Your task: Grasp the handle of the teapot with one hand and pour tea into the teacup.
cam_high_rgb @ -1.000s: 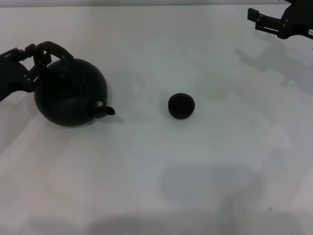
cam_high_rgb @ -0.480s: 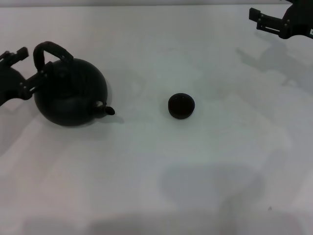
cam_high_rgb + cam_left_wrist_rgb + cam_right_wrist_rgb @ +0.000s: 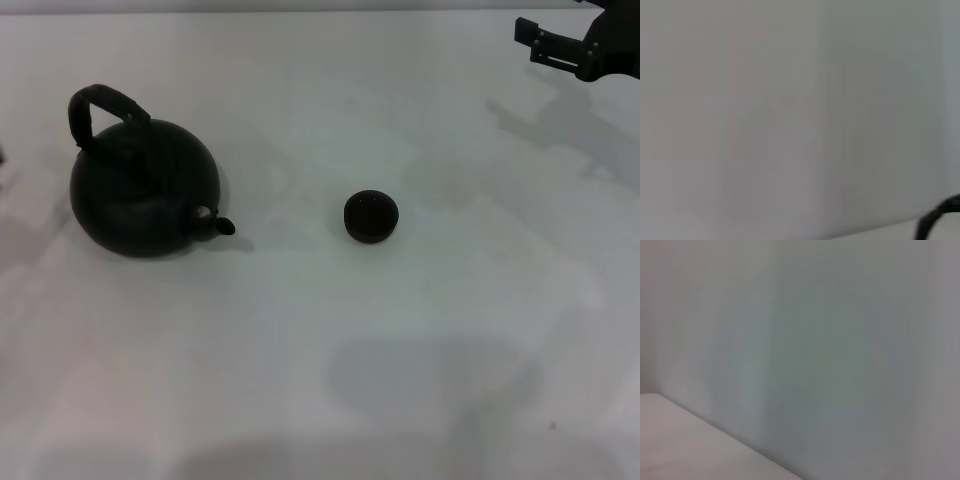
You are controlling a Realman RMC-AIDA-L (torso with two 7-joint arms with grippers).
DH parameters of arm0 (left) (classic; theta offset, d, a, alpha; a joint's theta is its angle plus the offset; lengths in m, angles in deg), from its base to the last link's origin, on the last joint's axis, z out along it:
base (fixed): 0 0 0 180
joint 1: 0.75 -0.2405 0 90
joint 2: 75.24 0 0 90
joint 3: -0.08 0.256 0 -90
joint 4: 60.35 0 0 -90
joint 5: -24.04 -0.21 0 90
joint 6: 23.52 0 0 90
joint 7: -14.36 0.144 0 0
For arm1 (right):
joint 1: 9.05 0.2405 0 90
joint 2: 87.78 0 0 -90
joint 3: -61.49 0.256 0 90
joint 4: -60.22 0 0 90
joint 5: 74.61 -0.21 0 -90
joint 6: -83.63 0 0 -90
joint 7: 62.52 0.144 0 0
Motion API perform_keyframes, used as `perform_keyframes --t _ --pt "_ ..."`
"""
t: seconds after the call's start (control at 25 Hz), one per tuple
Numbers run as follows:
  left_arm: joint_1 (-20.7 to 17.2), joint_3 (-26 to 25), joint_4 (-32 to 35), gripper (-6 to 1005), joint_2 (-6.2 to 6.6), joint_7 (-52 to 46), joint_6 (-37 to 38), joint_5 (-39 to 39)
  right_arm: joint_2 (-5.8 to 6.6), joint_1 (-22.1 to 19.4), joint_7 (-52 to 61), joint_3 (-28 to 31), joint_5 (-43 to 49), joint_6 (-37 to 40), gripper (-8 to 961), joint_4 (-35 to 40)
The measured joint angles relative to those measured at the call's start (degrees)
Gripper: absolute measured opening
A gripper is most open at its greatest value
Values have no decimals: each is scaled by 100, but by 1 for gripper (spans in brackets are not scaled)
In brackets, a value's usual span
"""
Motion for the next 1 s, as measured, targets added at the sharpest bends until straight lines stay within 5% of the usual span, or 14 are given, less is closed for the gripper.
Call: perform_keyframes --t 0.44,1.0 --pt "-541 -285 -618 720 -15 592 217 2109 -43 -207 -804 28 -841 -88 860 -560" --pt "-116 -757 -1215 717 -16 1783 155 2290 -76 -96 -1426 18 -1795 -67 860 -1309"
